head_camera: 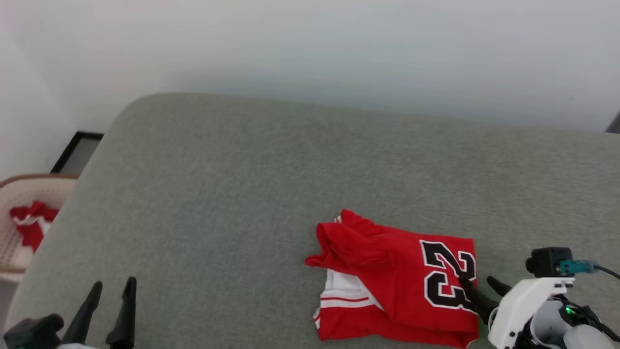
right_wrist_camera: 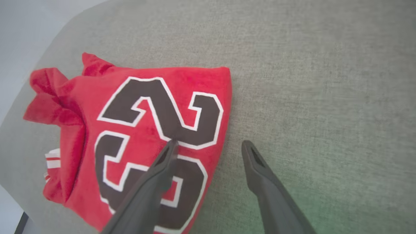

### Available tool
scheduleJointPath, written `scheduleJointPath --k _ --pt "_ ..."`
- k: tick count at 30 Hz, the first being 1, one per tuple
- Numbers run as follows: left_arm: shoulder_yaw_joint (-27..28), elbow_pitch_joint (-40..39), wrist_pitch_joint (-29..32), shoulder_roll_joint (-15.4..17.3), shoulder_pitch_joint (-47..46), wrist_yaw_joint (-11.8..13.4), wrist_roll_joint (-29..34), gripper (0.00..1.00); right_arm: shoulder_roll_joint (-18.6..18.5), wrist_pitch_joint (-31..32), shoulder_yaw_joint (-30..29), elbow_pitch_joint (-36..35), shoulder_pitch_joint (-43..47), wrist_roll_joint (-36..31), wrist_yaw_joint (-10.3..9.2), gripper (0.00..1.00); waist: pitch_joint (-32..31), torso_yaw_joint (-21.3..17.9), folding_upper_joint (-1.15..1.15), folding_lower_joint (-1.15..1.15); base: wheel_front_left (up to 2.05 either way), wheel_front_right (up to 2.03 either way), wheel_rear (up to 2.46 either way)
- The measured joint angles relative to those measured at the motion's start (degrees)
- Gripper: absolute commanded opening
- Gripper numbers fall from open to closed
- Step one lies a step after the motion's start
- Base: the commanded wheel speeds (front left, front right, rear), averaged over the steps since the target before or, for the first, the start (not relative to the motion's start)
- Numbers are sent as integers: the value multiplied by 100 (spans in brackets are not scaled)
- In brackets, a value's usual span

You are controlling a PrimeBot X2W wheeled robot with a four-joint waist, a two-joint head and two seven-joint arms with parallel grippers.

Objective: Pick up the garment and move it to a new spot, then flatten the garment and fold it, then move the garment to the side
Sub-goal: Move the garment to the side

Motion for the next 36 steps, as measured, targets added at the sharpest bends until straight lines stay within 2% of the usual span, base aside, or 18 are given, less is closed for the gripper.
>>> scheduleJointPath --k 10,11,12,17,23,36 --pt "-148 43 -1 -45 -224 0 -38 100 377 969 -487 505 -398 -368 0 100 326 349 0 0 0 0 0" --pt "-148 45 -1 -59 -237 0 -38 100 391 1050 -521 505 -422 -380 0 38 348 374 0 0 0 0 0" --pt "-149 45 -1 -74 -247 0 -37 100 417 1131 -575 522 -437 -382 0 0 366 396 0 0 0 0 0" --pt "-135 68 -1 -131 -253 0 -34 100 514 1399 -721 461 -484 -557 0 0 395 443 0 0 0 0 0" --pt "-105 -9 -1 -149 -252 0 32 100 454 1655 -749 16 -470 -760 0 0 379 348 0 0 0 0 0" --pt "-385 -285 -2 -30 -701 0 76 100 -378 2343 -1217 -1036 -778 -1087 0 0 571 -263 0 0 0 0 0"
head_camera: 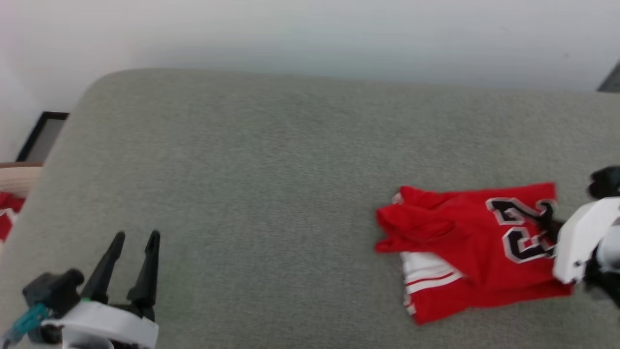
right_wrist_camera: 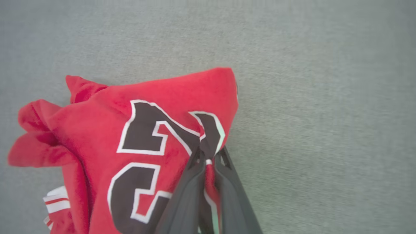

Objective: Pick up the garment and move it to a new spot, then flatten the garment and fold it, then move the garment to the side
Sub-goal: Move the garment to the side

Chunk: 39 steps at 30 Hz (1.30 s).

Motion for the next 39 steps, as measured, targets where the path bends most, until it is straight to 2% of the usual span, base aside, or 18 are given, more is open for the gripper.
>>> scheduleJointPath --k 10,21,31,39 --pt "-514 -140 -2 186 -781 0 1 100 -714 135 -339 -369 -533 -185 0 0 477 -619 0 0 0 0 0" --pt "-1137 -231 -2 519 -1646 0 -14 100 -1579 -422 -331 5 -1069 -244 0 0 1148 -1329 0 0 0 0 0" --pt "-1535 -331 -2 910 -2210 0 -153 100 -2011 -1045 -522 377 -1455 -700 1 0 1788 -1838 0 0 0 0 0" --pt "-1745 -381 -3 1074 -2474 0 -207 100 -2210 -1573 -737 792 -1685 -1457 1 0 2269 -2052 0 0 0 0 0"
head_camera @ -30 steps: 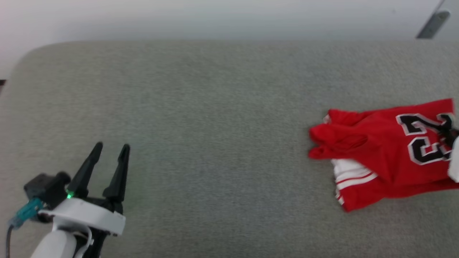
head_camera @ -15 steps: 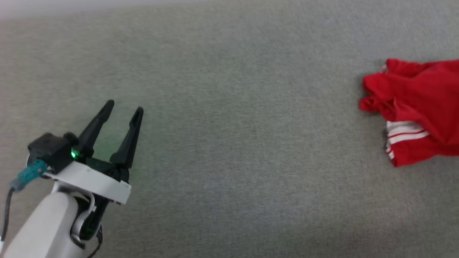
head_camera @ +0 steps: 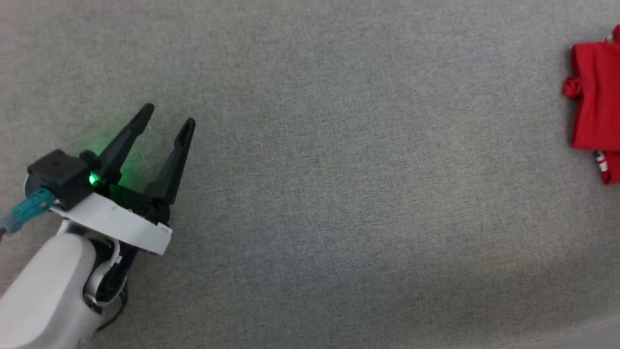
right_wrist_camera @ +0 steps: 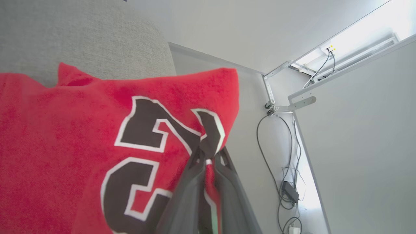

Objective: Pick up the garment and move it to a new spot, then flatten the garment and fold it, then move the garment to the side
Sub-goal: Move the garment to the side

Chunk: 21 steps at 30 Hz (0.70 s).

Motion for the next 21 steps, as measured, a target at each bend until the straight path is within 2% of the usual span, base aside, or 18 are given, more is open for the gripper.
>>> scheduleJointPath --k 8,18,21 --pt "-51 -98 -8 86 -140 -1 -52 100 123 -497 80 520 -209 -890 0 0 247 23 0 0 0 0 0" --pt "-40 -160 -25 65 -169 -19 -86 100 595 -806 -79 1405 -664 -1307 0 1 335 143 0 0 0 0 0" --pt "-12 -145 -25 52 -169 -19 -94 100 681 -970 -238 1580 -766 -1443 0 50 322 162 0 0 0 0 0"
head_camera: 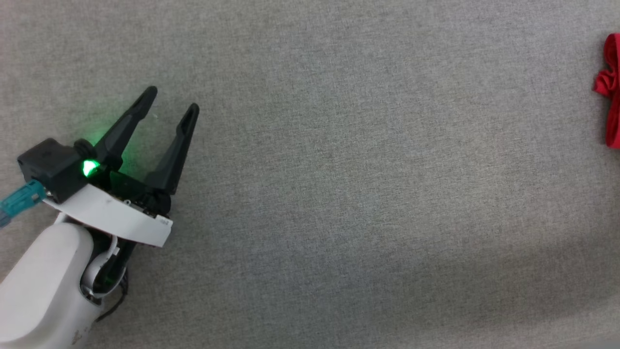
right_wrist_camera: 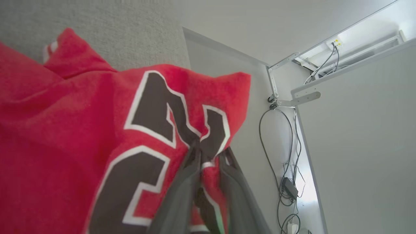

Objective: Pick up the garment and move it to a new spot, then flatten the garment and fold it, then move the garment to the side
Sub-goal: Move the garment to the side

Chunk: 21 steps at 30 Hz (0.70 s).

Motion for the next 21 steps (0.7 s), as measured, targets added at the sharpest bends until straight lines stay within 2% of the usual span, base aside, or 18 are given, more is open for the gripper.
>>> scheduleJointPath --k 1,2,10,16,21 --pt "7 12 0 -4 1 0 0 100 15 -66 -54 46 -21 -67 0 90 -12 7 0 0 0 0 0" --pt "15 29 0 -8 5 0 0 100 45 -124 -129 100 -53 -110 0 100 -29 15 0 0 0 0 0" --pt "142 188 23 -80 251 2 0 100 126 -481 -337 339 -223 -325 0 100 -306 100 0 0 0 0 0" --pt "271 309 25 -253 549 3 11 100 347 -899 -172 423 -347 -104 0 100 -653 212 0 0 0 0 0" --pt "410 403 25 -409 855 3 67 100 712 -1341 96 560 -365 267 0 100 -1029 347 0 0 0 0 0"
